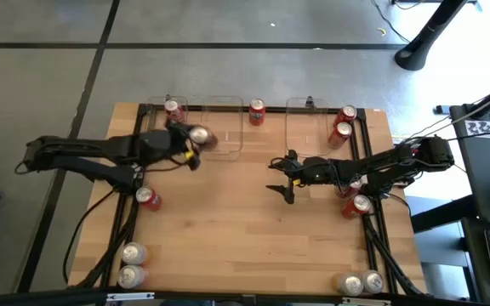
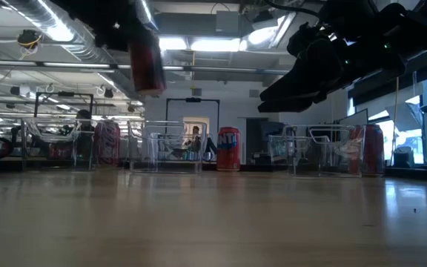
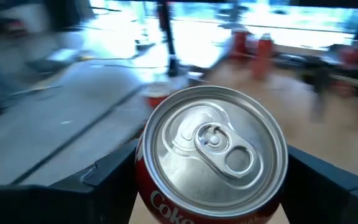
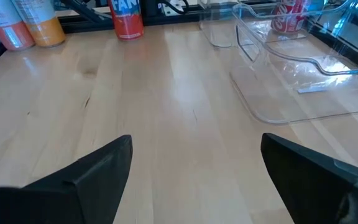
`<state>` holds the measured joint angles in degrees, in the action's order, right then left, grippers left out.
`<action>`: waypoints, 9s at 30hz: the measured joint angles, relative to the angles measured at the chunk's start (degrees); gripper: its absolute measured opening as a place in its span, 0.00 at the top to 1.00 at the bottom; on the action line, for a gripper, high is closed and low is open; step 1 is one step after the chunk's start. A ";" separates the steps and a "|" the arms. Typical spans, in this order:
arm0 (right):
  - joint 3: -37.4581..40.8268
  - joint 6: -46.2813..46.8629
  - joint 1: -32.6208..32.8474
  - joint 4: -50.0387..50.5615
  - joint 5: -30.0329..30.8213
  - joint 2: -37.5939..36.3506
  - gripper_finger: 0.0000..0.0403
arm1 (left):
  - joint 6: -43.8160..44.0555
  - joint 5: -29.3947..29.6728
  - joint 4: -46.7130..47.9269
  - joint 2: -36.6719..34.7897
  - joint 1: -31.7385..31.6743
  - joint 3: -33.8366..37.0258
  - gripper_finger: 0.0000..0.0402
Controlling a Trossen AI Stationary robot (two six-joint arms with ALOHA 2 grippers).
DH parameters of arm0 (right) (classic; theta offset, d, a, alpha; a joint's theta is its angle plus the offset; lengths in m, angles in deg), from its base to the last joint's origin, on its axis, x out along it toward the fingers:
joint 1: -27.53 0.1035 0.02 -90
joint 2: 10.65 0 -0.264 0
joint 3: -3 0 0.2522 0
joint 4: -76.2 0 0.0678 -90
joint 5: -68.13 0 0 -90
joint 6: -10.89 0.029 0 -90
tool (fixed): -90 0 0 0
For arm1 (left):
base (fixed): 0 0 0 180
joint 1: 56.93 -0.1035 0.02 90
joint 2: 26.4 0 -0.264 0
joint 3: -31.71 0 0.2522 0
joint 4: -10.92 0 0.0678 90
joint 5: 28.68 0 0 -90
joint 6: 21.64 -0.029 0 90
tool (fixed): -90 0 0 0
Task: Sort soda cans
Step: Put the red soda can into the left transparent bin
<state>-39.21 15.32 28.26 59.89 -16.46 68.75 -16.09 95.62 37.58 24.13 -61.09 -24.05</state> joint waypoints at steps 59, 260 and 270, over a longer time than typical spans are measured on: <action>0.04 -1.94 0.00 -0.52 0.59 0.00 0.12 | 18.55 -1.15 -9.70 2.97 -30.50 23.19 0.24; -35.06 1.69 2.79 39.16 -1.60 18.46 0.31 | 4.11 -32.33 -57.94 47.99 2.44 15.21 0.80; -34.99 1.26 2.67 36.93 -2.65 19.22 0.31 | 3.64 -32.19 -57.04 47.94 2.44 15.10 0.80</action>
<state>-74.20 16.58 30.93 96.82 -19.11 87.96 -12.45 63.42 -19.46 72.06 -58.65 -8.95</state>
